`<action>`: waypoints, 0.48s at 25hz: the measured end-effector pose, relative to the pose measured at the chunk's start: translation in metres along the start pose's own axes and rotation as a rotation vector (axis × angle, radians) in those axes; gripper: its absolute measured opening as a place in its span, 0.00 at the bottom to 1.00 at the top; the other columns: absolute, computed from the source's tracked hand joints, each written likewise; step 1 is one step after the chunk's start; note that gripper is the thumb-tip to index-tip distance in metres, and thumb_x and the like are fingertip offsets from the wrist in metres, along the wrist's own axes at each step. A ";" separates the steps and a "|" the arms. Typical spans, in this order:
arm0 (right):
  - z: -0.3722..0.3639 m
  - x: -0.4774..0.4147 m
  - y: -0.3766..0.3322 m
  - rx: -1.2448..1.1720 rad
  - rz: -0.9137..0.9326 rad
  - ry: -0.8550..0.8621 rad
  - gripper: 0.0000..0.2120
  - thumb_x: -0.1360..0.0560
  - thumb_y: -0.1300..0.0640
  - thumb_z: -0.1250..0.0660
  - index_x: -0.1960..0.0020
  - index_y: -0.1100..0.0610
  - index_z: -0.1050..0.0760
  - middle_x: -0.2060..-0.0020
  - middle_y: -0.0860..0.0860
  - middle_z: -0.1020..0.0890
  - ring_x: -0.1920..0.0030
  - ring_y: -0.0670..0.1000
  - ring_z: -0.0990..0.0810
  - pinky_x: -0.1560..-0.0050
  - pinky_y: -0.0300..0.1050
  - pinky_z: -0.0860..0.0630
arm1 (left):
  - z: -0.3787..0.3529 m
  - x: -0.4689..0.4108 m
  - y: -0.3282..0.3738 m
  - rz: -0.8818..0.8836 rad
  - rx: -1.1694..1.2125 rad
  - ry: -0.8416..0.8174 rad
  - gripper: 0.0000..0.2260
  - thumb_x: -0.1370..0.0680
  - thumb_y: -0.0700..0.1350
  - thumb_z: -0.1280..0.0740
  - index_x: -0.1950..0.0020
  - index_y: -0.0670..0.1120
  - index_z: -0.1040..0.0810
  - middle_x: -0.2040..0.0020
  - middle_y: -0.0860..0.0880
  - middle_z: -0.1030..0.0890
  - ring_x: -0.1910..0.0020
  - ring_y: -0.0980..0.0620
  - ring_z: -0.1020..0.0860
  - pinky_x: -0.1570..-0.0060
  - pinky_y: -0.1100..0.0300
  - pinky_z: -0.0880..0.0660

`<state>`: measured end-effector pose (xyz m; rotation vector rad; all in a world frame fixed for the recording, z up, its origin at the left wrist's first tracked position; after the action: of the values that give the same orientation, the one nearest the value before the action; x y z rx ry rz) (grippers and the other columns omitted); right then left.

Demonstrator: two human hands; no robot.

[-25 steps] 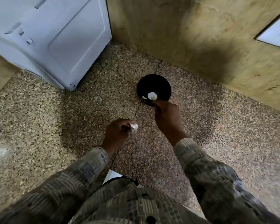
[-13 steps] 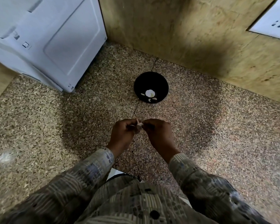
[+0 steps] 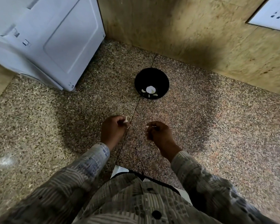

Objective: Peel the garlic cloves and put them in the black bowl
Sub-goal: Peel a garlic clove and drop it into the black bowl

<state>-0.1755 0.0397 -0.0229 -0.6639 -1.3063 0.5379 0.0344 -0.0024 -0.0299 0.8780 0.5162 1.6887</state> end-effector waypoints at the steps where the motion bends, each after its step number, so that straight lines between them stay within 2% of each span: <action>1: 0.002 -0.001 0.003 -0.024 -0.050 -0.018 0.08 0.18 0.68 0.36 0.47 0.60 0.19 0.57 0.63 0.16 0.62 0.54 0.18 0.53 0.56 0.16 | 0.001 -0.003 -0.007 -0.010 -0.051 0.007 0.08 0.25 0.47 0.24 0.48 0.47 0.14 0.52 0.50 0.14 0.54 0.51 0.16 0.51 0.60 0.22; 4: 0.002 -0.004 0.008 -0.115 -0.154 -0.022 0.08 0.19 0.72 0.38 0.49 0.64 0.22 0.59 0.61 0.17 0.64 0.54 0.17 0.61 0.48 0.16 | 0.006 0.001 -0.017 -0.060 -0.164 0.063 0.14 0.27 0.50 0.23 0.47 0.46 0.21 0.51 0.47 0.19 0.55 0.47 0.20 0.56 0.57 0.25; 6: 0.002 -0.006 0.009 -0.146 -0.175 -0.012 0.07 0.19 0.73 0.39 0.48 0.67 0.22 0.60 0.62 0.17 0.65 0.54 0.17 0.65 0.47 0.16 | 0.004 0.015 -0.005 -0.246 -0.252 0.072 0.18 0.27 0.51 0.23 0.44 0.47 0.26 0.48 0.47 0.23 0.56 0.48 0.24 0.60 0.57 0.29; 8: 0.002 -0.008 0.010 -0.142 -0.184 -0.010 0.07 0.18 0.73 0.39 0.45 0.72 0.23 0.59 0.62 0.17 0.65 0.55 0.17 0.66 0.46 0.16 | -0.010 0.031 0.013 -0.489 -0.322 0.006 0.16 0.23 0.50 0.27 0.40 0.47 0.25 0.46 0.47 0.22 0.54 0.47 0.21 0.61 0.58 0.30; 10: 0.004 -0.008 0.010 -0.090 -0.188 -0.030 0.07 0.19 0.72 0.36 0.43 0.73 0.22 0.56 0.65 0.16 0.63 0.56 0.17 0.67 0.44 0.16 | -0.034 0.036 0.022 -0.559 -0.337 -0.131 0.16 0.21 0.47 0.30 0.35 0.47 0.23 0.40 0.46 0.21 0.46 0.45 0.20 0.55 0.55 0.25; 12: 0.007 -0.009 0.011 -0.033 -0.158 -0.037 0.08 0.22 0.72 0.33 0.44 0.72 0.20 0.53 0.68 0.16 0.60 0.58 0.16 0.65 0.43 0.16 | -0.057 0.028 0.023 -0.492 -0.309 -0.227 0.16 0.21 0.45 0.32 0.33 0.46 0.21 0.37 0.45 0.20 0.41 0.43 0.21 0.47 0.51 0.22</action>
<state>-0.1839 0.0415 -0.0361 -0.5747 -1.3920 0.4018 -0.0270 0.0235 -0.0409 0.6407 0.2751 1.1619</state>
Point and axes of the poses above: each hand's wrist, its own x-axis away from the middle knuckle, its own z-axis out of the back of the hand, y = z × x, the point moved 4 cm from there along -x, towards the middle knuckle
